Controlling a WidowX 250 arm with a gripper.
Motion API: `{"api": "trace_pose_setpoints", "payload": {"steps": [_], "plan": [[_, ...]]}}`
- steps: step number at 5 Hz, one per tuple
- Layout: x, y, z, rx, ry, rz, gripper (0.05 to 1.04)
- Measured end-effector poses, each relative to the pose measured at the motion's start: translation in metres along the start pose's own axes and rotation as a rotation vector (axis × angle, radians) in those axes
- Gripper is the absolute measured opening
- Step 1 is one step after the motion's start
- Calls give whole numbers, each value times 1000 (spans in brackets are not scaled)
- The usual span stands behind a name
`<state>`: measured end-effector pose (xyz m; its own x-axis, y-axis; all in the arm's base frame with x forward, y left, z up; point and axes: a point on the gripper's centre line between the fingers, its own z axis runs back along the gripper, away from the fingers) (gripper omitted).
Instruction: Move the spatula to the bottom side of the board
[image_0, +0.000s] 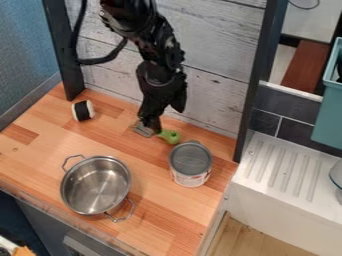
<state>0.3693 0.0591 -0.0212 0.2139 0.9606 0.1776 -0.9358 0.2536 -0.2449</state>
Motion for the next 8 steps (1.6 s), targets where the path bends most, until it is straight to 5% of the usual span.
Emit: {"api": "trace_pose_setpoints", "payload": {"steps": [4,6,8], "plan": [[-13,16,-27,110,31,25,948],[-9,10,-33,102,8,50,383],[-11,13,-31,102,18,53,368]]}}
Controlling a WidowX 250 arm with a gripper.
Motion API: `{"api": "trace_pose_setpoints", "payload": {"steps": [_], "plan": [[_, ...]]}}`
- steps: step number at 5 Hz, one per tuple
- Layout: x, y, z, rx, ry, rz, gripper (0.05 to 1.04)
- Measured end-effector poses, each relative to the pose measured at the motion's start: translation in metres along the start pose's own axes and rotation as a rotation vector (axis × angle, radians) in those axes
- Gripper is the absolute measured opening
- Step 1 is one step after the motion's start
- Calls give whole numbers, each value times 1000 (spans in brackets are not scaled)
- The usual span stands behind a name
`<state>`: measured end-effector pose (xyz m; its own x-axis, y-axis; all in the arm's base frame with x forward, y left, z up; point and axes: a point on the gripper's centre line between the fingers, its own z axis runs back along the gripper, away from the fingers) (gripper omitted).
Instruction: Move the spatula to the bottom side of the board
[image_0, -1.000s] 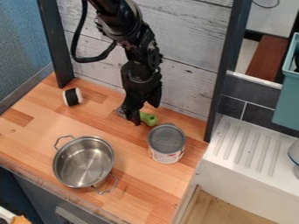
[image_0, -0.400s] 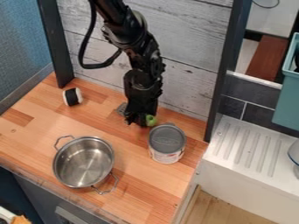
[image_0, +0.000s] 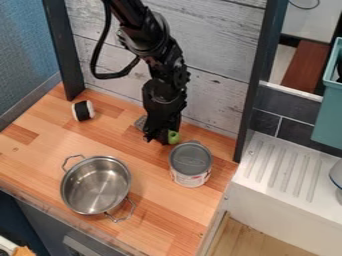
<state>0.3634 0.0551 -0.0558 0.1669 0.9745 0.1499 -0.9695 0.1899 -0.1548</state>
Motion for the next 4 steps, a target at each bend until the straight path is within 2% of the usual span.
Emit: {"api": "trace_pose_setpoints", "payload": {"steps": [2,3,4], "plan": [[7,-13,52,-95,-55,-80,368],[-4,-10,84,-147,-76,-148,368],[-23,6,99,-193,-43,-231,368]]}}
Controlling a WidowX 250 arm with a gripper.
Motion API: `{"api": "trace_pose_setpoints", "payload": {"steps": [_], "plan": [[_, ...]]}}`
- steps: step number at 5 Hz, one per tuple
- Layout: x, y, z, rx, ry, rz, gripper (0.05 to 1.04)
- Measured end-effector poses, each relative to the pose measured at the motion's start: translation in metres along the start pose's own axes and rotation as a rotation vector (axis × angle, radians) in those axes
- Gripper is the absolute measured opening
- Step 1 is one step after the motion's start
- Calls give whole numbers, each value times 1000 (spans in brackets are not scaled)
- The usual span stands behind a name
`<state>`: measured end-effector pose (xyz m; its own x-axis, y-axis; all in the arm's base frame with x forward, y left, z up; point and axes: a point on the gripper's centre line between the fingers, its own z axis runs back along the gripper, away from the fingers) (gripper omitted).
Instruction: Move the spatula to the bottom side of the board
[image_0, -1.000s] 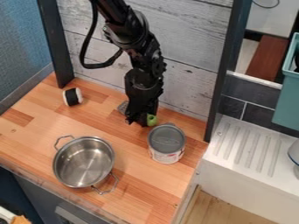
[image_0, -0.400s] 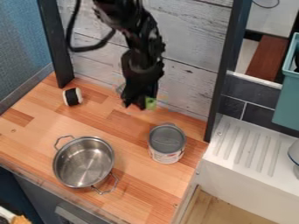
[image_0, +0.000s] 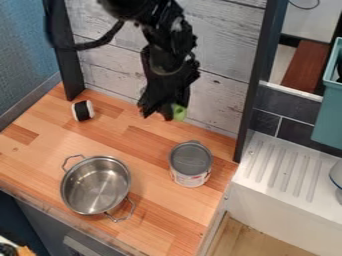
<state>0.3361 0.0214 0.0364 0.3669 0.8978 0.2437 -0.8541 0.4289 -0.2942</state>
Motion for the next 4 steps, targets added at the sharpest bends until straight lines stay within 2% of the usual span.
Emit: {"api": "trace_pose_setpoints", "payload": {"steps": [1,2,3,4], "plan": [[-40,13,22,-41,20,-135,368],[-73,38,34,-44,38,-277,368],[-98,59,38,-43,88,-386,368],[-114,69,36,-46,100,-504,368]]}}
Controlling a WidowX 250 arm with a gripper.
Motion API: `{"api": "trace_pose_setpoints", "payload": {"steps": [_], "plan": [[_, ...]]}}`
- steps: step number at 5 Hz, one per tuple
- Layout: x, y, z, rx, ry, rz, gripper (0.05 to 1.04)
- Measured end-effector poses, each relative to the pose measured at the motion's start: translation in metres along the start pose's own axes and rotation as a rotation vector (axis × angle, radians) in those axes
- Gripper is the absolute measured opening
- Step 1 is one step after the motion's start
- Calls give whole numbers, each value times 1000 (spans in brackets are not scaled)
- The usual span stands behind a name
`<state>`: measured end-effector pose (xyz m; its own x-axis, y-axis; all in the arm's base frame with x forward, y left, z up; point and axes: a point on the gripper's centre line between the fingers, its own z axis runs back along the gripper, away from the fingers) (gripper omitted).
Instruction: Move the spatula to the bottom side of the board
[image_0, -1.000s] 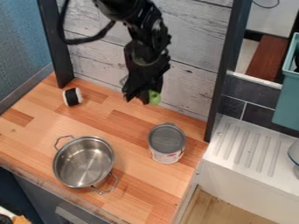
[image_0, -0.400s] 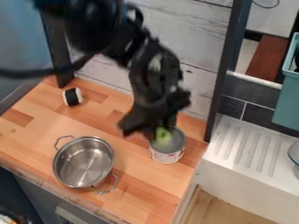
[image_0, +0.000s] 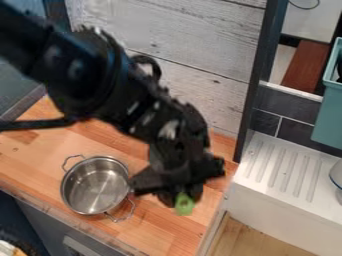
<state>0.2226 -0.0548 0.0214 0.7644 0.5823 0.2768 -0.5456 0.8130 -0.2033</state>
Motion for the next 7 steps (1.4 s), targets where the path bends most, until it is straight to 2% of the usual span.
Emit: {"api": "trace_pose_setpoints", "payload": {"steps": [2,4,6,7], "plan": [[-19,19,-26,78,50,-91,368],[-21,28,-53,141,97,-82,368],[-20,35,-75,190,123,-79,368],[-18,37,-77,198,127,-50,442]]}}
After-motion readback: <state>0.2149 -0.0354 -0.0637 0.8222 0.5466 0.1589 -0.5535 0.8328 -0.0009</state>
